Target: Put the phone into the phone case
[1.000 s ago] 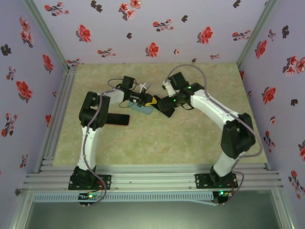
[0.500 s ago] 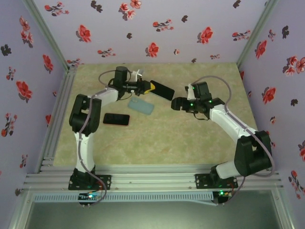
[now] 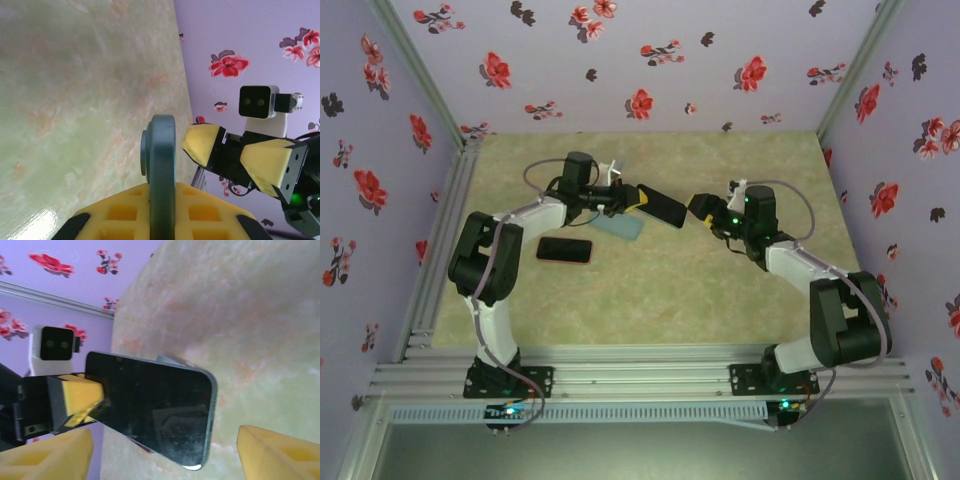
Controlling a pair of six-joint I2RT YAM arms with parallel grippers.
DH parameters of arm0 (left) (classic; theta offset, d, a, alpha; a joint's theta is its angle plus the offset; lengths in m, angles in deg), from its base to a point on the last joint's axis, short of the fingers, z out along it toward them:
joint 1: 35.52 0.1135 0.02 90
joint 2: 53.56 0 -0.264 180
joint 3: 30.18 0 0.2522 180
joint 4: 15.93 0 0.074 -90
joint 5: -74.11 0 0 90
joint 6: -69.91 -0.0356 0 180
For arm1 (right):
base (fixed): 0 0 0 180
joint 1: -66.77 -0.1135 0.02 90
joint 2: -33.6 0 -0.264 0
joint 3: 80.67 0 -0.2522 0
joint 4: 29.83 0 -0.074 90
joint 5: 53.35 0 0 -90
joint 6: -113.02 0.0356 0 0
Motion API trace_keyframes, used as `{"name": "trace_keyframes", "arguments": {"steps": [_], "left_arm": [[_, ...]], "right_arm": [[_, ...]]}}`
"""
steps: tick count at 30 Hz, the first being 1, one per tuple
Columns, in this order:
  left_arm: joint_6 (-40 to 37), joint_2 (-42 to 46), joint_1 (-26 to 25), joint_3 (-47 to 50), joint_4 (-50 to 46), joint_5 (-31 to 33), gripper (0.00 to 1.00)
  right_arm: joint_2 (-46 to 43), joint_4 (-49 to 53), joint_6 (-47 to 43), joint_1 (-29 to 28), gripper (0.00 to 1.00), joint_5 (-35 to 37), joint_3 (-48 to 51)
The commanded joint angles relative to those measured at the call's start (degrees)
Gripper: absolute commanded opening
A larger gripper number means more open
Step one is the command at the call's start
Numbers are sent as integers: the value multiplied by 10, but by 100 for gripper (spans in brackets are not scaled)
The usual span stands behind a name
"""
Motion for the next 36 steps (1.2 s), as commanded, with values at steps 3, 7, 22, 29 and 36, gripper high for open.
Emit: {"name": "trace_keyframes", "arguments": {"steps": [3,7,22,29,36], "left_arm": [[20,30,-5,-20,35,6,0],[30,31,-9,-22,43,7,0],[103,33,-19,-12,114,0,0],[126,28,-25,-7,136,-10,0],[128,27,-30,-7,136,-25,0]], "right_arm": [[12,-94,43,1,79,-19,28],[16,-117,51,1,80,-16,44],[99,-298,136,-4,69,-41,59],[94,-264,112,-13,60,-42,39],[96,-260,105,-14,57,-42,29]]}}
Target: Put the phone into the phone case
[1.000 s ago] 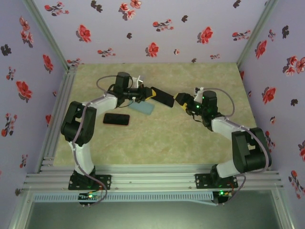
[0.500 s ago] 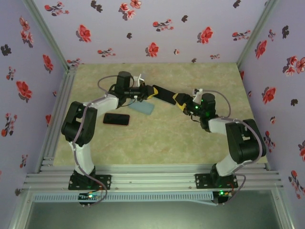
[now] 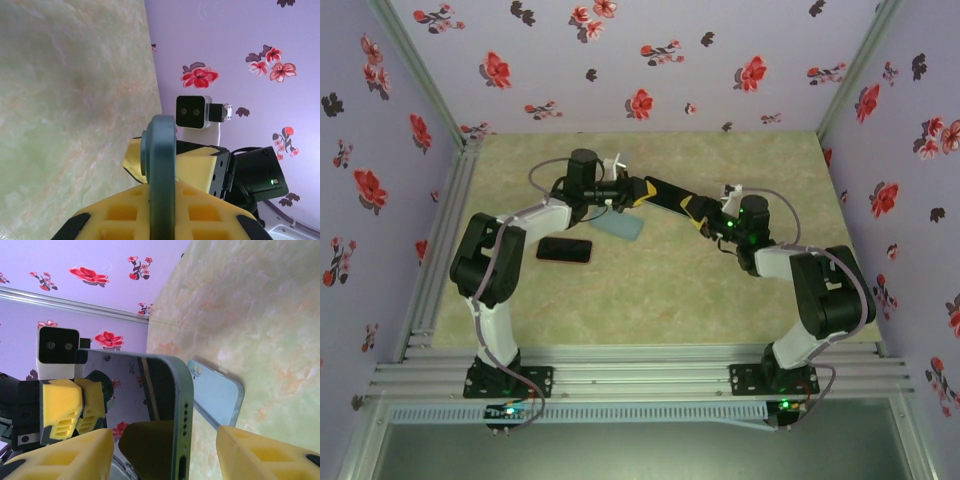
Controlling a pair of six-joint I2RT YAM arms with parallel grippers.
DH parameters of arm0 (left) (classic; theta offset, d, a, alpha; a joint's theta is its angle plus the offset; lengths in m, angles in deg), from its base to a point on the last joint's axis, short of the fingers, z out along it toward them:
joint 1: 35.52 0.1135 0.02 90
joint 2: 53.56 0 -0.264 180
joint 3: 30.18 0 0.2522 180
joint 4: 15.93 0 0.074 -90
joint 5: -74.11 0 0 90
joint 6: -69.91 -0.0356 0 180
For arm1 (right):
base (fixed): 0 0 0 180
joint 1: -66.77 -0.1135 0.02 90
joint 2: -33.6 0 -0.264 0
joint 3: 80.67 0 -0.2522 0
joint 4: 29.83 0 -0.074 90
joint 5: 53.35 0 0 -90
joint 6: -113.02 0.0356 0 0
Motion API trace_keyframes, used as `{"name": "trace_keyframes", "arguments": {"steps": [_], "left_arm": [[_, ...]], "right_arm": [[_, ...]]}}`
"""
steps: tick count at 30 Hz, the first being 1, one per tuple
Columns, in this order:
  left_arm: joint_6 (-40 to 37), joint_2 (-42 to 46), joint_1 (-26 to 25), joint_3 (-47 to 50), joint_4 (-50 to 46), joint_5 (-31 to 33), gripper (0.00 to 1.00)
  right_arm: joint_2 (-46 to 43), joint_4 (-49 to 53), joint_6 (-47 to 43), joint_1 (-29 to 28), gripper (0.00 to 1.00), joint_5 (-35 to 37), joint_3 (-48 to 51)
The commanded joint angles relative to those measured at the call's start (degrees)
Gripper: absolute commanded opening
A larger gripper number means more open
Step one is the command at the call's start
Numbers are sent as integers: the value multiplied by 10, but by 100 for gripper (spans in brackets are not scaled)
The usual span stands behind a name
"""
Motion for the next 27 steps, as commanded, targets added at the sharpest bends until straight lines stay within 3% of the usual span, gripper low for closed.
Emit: {"name": "trace_keyframes", "arguments": {"steps": [1,22,27], "left_arm": [[9,24,-5,-5,34,-30,0],[-6,20,-5,-9,9,-46,0],[-6,11,-4,-16,7,-43,0]], "right_arm": [[-3,-10,-16,-3,57,-7,-18],[-31,44,-50,-12,43,-24,-35],[-43,59,-59,-14,36,-30,-33]]}}
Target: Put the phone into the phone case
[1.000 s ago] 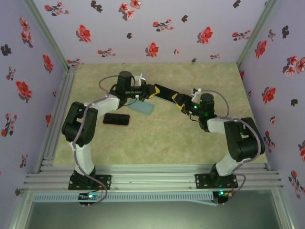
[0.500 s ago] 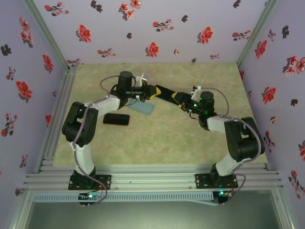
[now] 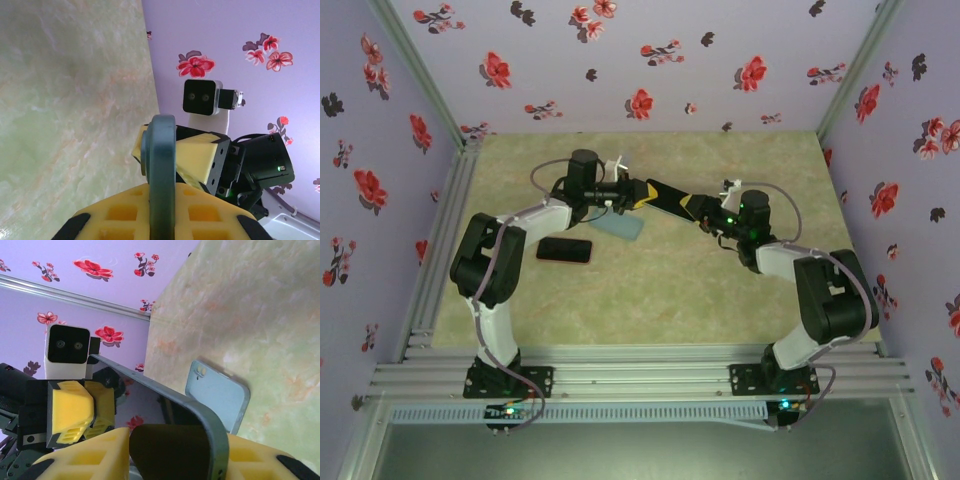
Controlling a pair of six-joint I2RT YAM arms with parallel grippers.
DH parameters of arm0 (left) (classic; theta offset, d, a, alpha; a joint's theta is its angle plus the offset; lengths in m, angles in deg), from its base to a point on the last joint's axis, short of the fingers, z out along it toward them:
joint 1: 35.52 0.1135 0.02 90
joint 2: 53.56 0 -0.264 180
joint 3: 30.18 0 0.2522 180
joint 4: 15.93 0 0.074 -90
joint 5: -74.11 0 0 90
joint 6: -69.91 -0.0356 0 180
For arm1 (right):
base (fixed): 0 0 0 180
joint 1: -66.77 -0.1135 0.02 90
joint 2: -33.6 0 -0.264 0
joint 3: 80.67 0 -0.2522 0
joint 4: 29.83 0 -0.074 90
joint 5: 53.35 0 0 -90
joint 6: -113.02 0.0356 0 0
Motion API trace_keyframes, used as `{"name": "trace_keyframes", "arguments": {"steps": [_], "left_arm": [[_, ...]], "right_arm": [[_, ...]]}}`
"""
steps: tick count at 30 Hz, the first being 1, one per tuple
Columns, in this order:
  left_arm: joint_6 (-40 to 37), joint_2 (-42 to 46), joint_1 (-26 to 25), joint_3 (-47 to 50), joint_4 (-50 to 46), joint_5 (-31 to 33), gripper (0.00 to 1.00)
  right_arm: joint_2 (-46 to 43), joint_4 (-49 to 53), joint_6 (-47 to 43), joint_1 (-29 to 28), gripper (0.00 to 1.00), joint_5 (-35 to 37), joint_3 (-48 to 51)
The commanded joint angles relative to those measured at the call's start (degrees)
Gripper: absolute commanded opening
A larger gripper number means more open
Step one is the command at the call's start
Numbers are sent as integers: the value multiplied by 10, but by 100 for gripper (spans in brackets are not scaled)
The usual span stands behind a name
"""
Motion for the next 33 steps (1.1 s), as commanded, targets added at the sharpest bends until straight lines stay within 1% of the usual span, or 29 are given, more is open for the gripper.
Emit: {"name": "trace_keyframes", "arguments": {"steps": [1,3,4,7,11,13,14,16,17,19,21,23,25,28,30,33], "left_arm": [[-7,8,-4,-18,14,-15,0],[-9,4,-4,-21,11,-13,0],[-14,2,-4,-24,2,-12,0],[-52,-2,-6,-38,-53,-4,0],[-101,0,-8,-54,-118,9,0],[-106,-1,-9,-55,-120,12,0],[-105,-1,-8,-55,-118,16,5],[-105,-4,-8,-56,-117,21,8],[-104,-5,-8,-56,-117,23,13],[-100,-10,-9,-56,-107,26,19],[-89,-15,-8,-53,-90,28,30],[-82,-19,-8,-53,-79,30,33],[-73,-23,-9,-52,-67,34,38],[-61,-28,-8,-49,-43,35,39],[-55,-28,-7,-48,-31,37,42],[-52,-29,-6,-47,-25,41,42]], "right_arm": [[-23,12,-25,-9,35,-24,-12],[-27,16,-26,-10,29,-27,-11],[-29,18,-27,-10,28,-27,-11],[-34,25,-30,-10,20,-28,-11],[-38,29,-27,-11,1,-30,-14],[-40,32,-25,-12,0,-31,-16],[-40,32,-23,-12,0,-31,-16],[-42,30,-16,-12,0,-31,-16],[-43,30,-14,-13,0,-32,-16],[-46,30,-8,-13,0,-32,-16],[-50,30,-4,-13,0,-33,-15],[-55,31,1,-14,0,-35,-14],[-61,31,7,-14,0,-35,-12],[-72,36,10,-14,0,-34,-13],[-79,42,10,-13,0,-33,-13],[-84,50,8,-14,0,-32,-15]]}}
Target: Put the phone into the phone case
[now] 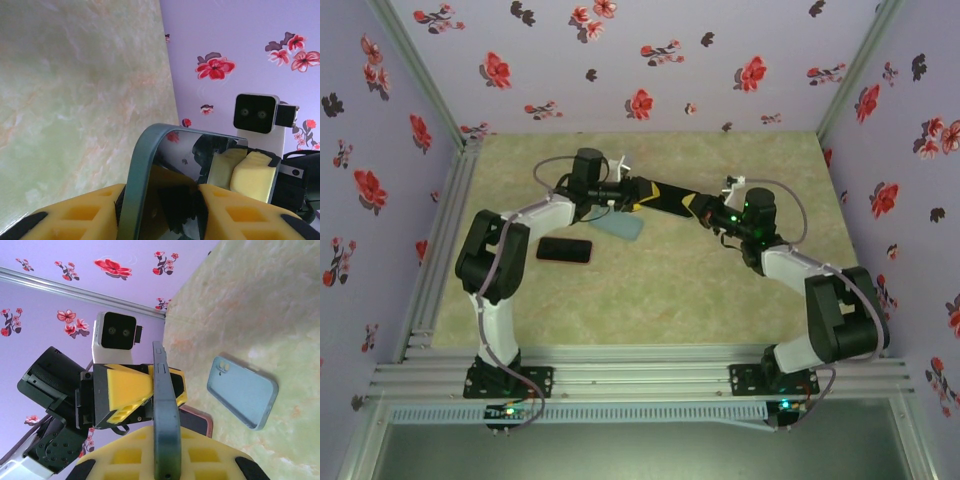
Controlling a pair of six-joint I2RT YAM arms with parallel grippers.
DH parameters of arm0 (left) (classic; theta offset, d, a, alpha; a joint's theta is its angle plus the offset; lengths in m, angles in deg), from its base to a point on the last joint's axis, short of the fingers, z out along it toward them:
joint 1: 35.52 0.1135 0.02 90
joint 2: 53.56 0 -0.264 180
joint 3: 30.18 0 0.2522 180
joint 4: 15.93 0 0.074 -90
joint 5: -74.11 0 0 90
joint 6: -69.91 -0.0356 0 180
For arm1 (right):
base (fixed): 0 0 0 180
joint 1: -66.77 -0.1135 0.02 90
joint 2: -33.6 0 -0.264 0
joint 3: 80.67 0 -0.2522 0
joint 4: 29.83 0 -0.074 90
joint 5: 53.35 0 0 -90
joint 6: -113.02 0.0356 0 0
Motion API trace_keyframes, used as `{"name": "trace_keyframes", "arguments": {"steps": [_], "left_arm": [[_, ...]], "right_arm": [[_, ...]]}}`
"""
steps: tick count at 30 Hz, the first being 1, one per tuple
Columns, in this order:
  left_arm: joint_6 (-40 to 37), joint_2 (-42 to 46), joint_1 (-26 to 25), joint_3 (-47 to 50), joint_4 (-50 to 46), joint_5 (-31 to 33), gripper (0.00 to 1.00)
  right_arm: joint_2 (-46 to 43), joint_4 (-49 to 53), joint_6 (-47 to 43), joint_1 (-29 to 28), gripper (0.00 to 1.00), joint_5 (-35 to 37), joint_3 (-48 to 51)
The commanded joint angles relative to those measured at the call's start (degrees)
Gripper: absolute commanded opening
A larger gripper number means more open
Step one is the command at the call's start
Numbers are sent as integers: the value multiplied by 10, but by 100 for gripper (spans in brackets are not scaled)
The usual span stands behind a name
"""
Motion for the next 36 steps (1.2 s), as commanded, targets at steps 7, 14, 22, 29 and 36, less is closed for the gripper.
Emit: {"name": "trace_keyframes", "arguments": {"steps": [7,14,22,29,36], "left_arm": [[21,7,2,8,66,22,46],[16,24,14,24,62,40,47],[14,52,49,61,66,60,48],[-8,88,110,100,37,73,48],[-59,83,175,125,-35,121,47]], "right_arm": [[-22,8,-13,-10,0,-21,-11],[-32,7,-8,-10,0,-17,-6],[-43,10,-5,-10,0,-12,-3],[-49,6,3,-10,0,-8,1],[-47,6,8,-10,0,-7,0]]}}
